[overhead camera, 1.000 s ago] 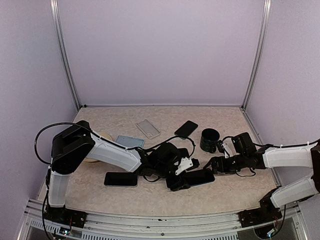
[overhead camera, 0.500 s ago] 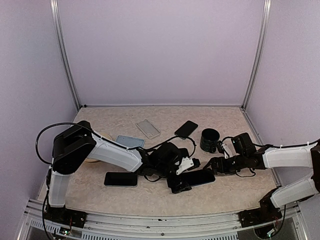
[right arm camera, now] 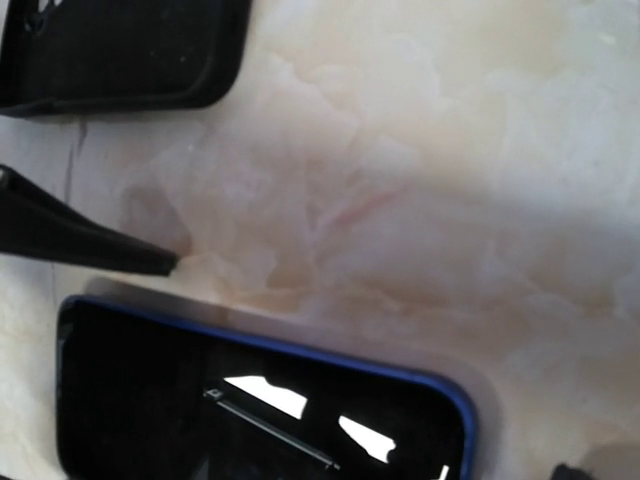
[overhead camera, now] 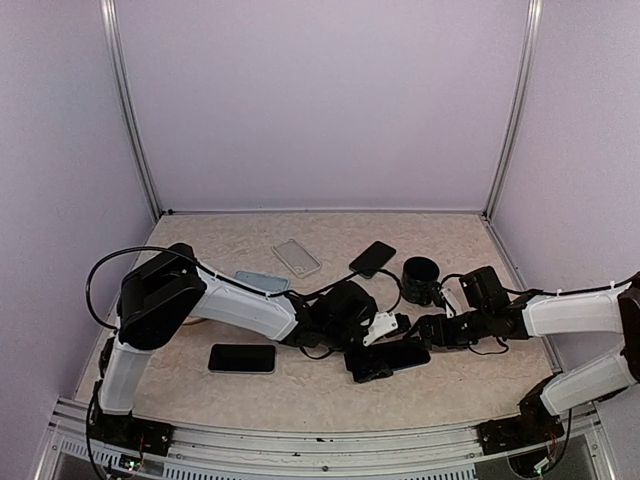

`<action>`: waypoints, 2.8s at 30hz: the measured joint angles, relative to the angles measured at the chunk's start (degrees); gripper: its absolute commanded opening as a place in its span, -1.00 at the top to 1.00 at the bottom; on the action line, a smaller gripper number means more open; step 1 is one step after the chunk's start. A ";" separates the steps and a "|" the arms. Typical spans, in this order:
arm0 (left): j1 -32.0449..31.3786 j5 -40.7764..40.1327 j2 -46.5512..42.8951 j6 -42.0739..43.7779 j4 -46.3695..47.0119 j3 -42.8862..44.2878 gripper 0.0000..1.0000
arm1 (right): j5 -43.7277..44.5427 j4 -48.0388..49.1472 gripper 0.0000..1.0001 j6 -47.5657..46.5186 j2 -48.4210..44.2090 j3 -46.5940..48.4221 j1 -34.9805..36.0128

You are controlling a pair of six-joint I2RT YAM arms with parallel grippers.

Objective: Put the phone into the phone case
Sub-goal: Pick up the phone from the center of the board, then pass from the left arm to the right

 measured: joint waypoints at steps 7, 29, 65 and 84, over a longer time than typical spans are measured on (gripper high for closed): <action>0.11 0.81 1.25 0.79 -2.75 2.86 -0.78 | 0.04 0.04 -0.99 0.35 0.00 0.00 0.02; 0.81 3.61 1.49 -1.64 -4.81 4.20 -0.52 | 1.53 -1.14 -0.99 0.28 -0.81 0.00 0.02; -1.55 -4.50 1.49 1.81 -15.65 8.46 -0.59 | 1.97 -2.67 -0.99 0.28 -2.03 0.20 0.02; -1.55 -4.31 0.72 2.56 -12.35 6.12 -0.06 | 1.90 -3.63 -0.99 0.07 -2.10 1.18 0.02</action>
